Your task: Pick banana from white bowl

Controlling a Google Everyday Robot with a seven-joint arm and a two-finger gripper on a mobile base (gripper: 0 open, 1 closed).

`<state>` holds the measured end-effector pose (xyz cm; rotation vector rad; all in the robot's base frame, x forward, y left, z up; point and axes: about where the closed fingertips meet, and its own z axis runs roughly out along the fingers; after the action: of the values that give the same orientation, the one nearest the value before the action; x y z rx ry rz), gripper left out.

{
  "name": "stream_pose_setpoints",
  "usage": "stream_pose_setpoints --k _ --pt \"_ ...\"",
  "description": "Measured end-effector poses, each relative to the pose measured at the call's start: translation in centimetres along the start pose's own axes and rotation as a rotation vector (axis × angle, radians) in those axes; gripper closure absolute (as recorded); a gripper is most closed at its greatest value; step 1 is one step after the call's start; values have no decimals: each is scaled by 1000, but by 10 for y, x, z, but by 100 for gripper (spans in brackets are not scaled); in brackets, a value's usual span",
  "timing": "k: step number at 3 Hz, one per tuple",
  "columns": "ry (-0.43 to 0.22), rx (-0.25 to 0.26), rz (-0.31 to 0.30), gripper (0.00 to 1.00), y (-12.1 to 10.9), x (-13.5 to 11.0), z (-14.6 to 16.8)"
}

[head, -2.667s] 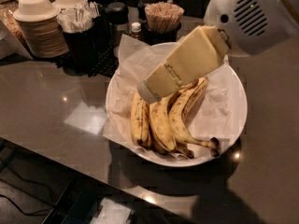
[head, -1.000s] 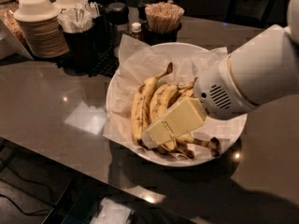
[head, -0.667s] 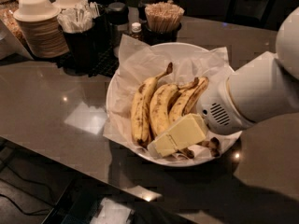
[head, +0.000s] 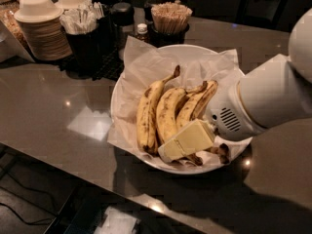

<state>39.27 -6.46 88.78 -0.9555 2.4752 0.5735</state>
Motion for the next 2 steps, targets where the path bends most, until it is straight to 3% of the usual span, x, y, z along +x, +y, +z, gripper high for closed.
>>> stream_pose_setpoints --k 1,2 --pt "22 13 6 40 -2 5 -1" --pt "60 52 19 42 -10 20 -8"
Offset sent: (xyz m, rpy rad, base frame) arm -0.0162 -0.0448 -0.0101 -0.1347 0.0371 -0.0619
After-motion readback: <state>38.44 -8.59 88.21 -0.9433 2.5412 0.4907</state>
